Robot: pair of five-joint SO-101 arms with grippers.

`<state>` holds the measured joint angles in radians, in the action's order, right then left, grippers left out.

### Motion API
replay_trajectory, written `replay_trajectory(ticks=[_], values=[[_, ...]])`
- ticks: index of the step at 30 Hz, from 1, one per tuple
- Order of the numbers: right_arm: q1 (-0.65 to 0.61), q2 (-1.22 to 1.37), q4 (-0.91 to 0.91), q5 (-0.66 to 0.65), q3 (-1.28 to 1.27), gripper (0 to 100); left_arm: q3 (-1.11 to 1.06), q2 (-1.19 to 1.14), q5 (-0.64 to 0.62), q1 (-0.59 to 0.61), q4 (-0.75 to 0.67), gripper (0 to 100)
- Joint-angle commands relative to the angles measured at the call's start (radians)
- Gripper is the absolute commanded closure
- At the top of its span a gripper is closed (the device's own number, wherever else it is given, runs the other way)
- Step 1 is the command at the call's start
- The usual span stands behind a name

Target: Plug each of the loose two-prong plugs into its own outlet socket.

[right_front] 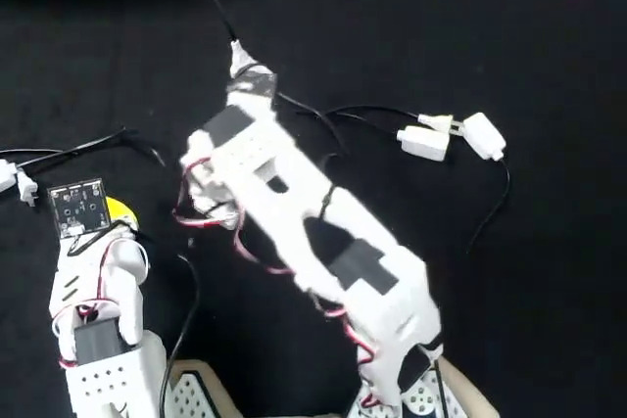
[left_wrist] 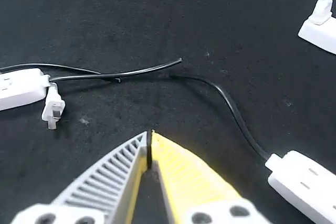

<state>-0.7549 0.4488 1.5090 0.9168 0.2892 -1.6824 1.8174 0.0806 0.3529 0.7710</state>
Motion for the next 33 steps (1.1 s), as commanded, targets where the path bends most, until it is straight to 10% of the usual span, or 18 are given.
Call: replay_trajectory(ticks=[1,19,33], values=[[-0.037,-0.005,-0.005,0.048,0.102,98.6,-0.016,0.006,-0.006,0.041,-0.006,97],[-0.014,-0.004,0.018,0.069,0.111,98.7,0.002,0.006,-0.115,0.156,-0.009,97],[-0.011,-0.012,-0.006,-1.177,0.120,98.7,0.002,0.006,-0.115,0.165,-0.008,97]])
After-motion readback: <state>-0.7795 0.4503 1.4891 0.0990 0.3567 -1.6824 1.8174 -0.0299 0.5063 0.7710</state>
